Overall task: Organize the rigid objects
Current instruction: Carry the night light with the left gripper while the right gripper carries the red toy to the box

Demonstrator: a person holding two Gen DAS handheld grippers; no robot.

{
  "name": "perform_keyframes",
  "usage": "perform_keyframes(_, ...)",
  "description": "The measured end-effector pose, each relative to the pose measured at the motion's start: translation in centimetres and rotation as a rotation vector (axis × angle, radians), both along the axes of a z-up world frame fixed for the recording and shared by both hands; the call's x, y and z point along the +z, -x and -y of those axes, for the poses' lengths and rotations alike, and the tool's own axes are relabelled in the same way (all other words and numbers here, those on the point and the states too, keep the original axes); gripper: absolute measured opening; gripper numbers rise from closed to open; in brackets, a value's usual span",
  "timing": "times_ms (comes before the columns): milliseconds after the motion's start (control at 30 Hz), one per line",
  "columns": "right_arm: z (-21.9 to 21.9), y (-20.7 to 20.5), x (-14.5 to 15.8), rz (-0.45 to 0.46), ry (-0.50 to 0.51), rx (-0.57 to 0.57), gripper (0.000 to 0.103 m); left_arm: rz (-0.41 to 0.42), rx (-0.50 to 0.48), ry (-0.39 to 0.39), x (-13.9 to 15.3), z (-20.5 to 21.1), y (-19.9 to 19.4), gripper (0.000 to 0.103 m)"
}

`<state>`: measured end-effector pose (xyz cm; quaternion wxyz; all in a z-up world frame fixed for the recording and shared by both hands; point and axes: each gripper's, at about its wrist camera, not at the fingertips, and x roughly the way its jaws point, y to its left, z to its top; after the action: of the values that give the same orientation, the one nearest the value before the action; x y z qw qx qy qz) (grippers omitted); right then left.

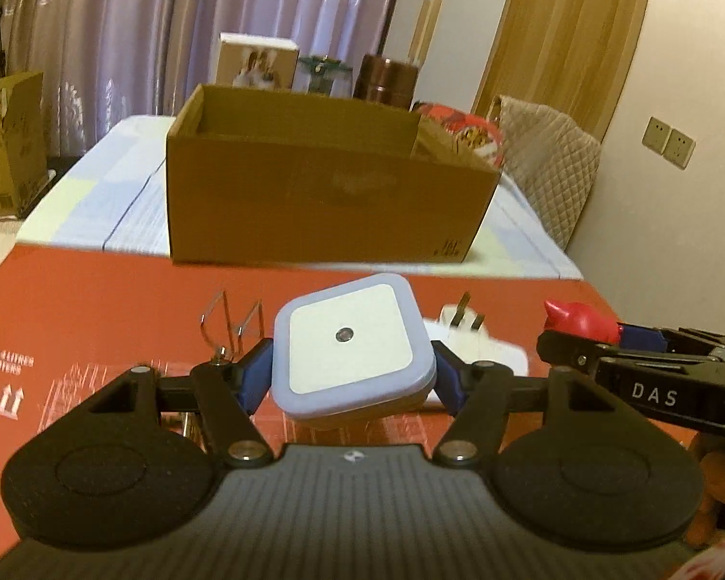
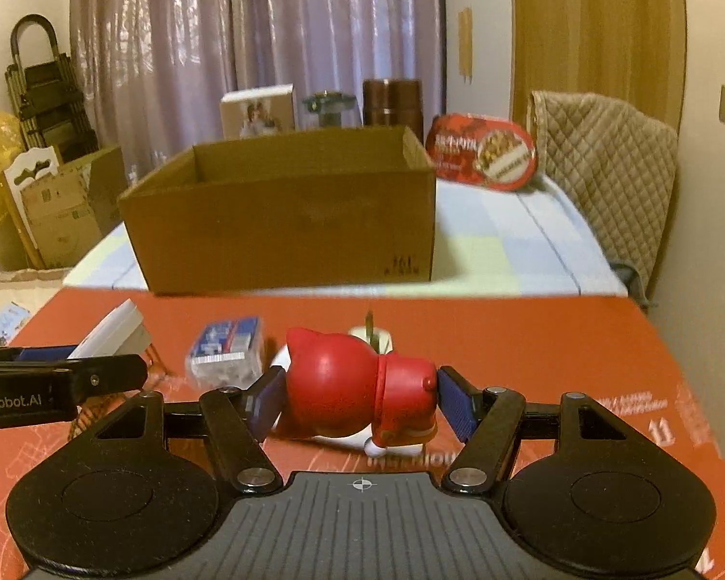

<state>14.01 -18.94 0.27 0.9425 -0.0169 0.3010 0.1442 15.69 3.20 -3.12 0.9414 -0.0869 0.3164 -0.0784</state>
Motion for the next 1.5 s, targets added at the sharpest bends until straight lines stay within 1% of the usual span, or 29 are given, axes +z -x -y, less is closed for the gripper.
perform_keyframes(100,0.1,-1.1,1.4,0.002,-0.030,0.017,0.064,0.018,-0.004,-0.003,1.2,0.3,-0.6,0.063)
perform_keyframes(300,0.0,-3.4,4.6,0.071,-0.025,0.052,0.064,0.076,-0.005,-0.032,3.9,0.4,-2.5,0.063)
perform_keyframes(467,-0.3,-5.8,6.5,0.103,-0.061,0.047,0.064,0.112,0.024,-0.050,6.1,-0.2,-5.2,0.063)
perform_keyframes(700,-1.3,-9.4,8.3,0.118,-0.111,0.033,0.064,0.139,0.043,-0.080,7.7,-0.7,-9.5,0.063)
perform_keyframes(867,-2.3,-12.0,8.8,0.131,-0.119,0.027,0.064,0.150,0.056,-0.139,8.4,-1.1,-12.3,0.063)
perform_keyframes(967,-2.7,-13.5,8.8,0.135,-0.124,0.021,0.064,0.146,0.070,-0.156,8.6,-1.6,-13.9,0.063)
perform_keyframes(1100,-3.5,-15.3,8.6,0.138,-0.117,0.012,0.064,0.138,0.086,-0.161,8.4,-2.5,-15.6,0.063)
perform_keyframes(1267,-4.8,-17.5,8.2,0.144,-0.103,0.013,0.064,0.131,0.078,-0.184,7.9,-3.0,-17.9,0.063)
perform_keyframes(1500,-6.1,-20.5,6.8,0.130,-0.073,0.000,0.064,0.129,0.089,-0.176,7.4,-4.3,-19.6,0.063)
